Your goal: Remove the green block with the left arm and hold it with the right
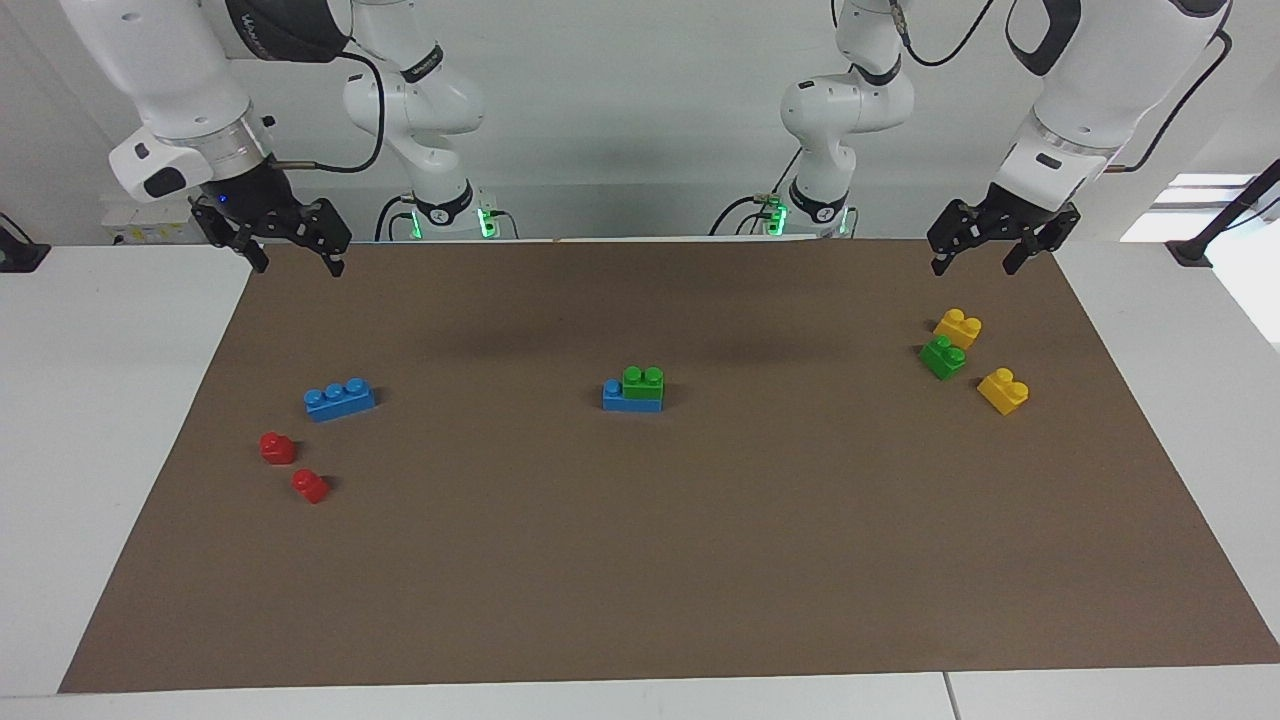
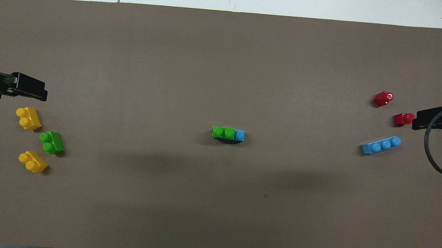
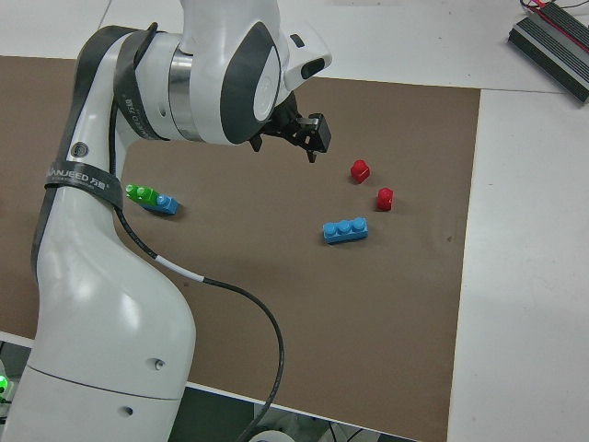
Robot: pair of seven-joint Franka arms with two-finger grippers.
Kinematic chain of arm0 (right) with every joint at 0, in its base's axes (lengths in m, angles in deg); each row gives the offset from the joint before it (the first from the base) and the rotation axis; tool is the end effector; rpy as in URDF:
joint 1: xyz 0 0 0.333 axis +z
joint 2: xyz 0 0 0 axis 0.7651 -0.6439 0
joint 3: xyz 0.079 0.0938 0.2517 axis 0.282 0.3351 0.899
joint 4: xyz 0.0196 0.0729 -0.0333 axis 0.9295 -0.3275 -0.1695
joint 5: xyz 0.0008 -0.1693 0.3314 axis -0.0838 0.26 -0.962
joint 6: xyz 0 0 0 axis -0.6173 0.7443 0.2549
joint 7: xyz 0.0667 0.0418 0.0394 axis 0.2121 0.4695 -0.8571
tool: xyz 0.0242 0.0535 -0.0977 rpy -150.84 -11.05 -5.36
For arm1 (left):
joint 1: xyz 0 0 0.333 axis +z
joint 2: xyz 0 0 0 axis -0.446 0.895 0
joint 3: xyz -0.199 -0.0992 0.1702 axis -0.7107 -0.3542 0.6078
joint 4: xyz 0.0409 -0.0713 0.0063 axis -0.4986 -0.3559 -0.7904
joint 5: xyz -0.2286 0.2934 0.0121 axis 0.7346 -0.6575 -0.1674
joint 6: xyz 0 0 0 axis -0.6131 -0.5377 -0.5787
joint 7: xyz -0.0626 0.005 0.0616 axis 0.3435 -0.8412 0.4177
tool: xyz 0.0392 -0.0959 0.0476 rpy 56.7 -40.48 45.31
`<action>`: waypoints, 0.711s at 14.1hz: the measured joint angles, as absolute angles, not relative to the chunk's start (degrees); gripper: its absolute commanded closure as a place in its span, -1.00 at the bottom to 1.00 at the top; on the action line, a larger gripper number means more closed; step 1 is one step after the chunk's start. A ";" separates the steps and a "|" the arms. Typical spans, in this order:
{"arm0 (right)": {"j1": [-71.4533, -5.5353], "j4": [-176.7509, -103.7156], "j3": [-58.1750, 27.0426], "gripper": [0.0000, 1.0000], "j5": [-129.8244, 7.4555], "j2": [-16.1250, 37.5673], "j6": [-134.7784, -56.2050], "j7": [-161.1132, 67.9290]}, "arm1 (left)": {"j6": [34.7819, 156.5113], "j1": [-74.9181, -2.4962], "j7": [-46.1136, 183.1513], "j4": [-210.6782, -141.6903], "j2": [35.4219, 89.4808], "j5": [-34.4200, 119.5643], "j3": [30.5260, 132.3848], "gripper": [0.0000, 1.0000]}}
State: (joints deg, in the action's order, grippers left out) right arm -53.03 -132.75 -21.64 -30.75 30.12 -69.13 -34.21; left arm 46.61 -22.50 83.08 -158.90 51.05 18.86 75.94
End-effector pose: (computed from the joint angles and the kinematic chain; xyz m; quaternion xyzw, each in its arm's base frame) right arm 0.5132 -0.0172 0.5734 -0.9985 0.0548 0.0085 0.0005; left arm 0.5222 -0.0456 0.5793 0.9994 -0.0320 -0.0106 0.0107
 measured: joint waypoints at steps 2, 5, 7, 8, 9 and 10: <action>-53.03 -132.75 -21.65 -1.00 -30.75 30.12 -69.19 -33.86 | 46.61 -22.50 83.06 -158.90 51.05 18.86 75.94 -1.00; -53.04 -132.75 -21.68 -1.00 -30.75 30.12 -69.23 -25.61 | 46.61 -22.50 83.00 -158.90 51.05 18.86 75.94 -1.00; -52.99 -132.77 -21.51 -1.00 -30.94 30.12 -69.43 -16.14 | 46.61 -22.50 82.96 -158.97 51.04 18.86 75.94 -1.00; -52.93 -132.86 -21.38 -1.00 -31.46 30.11 -69.69 -11.32 | 46.61 -22.50 82.90 -159.29 50.95 18.86 75.93 -1.00; -52.85 -133.03 -21.28 -1.00 -32.16 30.10 -69.91 -6.61 | 46.61 -22.50 82.44 -159.87 50.73 18.86 75.90 -1.00; -52.78 -133.34 -21.22 -1.00 -33.18 30.10 -70.21 -1.79 | 46.61 -22.51 80.99 -160.59 50.39 18.86 75.83 -1.00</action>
State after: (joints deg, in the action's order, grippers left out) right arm -52.78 -133.34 -21.22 -33.18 30.10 -70.21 -1.79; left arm 46.61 -22.51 80.99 -160.59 50.39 18.86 75.83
